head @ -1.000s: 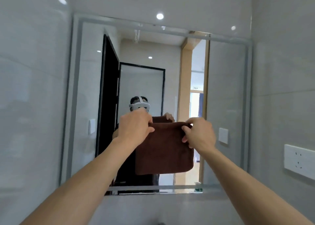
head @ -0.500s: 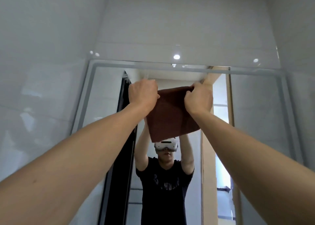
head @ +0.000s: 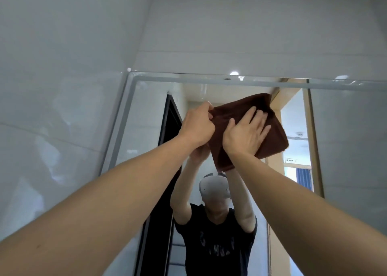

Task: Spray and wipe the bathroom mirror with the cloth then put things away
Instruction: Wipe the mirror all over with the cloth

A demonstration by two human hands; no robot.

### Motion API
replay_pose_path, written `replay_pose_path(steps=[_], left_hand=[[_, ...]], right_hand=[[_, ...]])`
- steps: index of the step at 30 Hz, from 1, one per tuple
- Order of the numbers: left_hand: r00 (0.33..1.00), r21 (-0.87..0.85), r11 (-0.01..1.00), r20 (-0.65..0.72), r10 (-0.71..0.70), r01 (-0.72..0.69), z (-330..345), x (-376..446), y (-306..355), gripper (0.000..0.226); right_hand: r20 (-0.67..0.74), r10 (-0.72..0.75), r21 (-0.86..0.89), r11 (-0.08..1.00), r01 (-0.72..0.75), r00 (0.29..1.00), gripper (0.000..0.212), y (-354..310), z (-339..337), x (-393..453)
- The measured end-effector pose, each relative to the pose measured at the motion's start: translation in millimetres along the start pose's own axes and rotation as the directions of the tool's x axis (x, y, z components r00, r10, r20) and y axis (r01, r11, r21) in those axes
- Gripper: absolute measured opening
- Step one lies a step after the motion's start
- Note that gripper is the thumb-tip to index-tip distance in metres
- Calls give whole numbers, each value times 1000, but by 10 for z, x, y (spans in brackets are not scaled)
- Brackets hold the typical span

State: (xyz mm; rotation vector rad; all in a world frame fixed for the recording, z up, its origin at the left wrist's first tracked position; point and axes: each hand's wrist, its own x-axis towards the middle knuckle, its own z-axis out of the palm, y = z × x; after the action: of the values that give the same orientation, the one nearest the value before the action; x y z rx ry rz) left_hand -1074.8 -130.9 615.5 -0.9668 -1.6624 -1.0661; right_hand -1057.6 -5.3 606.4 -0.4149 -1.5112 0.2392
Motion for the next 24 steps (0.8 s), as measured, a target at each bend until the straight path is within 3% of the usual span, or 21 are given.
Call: replay_pose_path(steps=[3,8,13,16,19,24], left_hand=[[999,87,996,-40,12,-9,-145,-62,-126,26],[978,365,931,-197,75,2,-472,21,-448,18],[955,522,848,-288,69,96,-846,58,-791,19],[935,579,798,-349,57,168,-1012,-13,-1047,17],[928,613,770,-366,77,177,-1013,-89,-1157,17],[948,594,797,-304,97,109,-787,-116,-1006,16]], right_hand=[[-70,-33,-87,996,27,997,68,-124,172,18],[-24,-321,-190,931,311,947,68,-496,474,-48],[127,-612,-187,758,625,781,76,-1012,743,-226],[162,-688,-175,686,707,707,77,-1107,815,-285],[158,-681,-195,688,699,715,78,-1034,761,-140],[119,-592,-251,759,601,797,78,-602,450,475]])
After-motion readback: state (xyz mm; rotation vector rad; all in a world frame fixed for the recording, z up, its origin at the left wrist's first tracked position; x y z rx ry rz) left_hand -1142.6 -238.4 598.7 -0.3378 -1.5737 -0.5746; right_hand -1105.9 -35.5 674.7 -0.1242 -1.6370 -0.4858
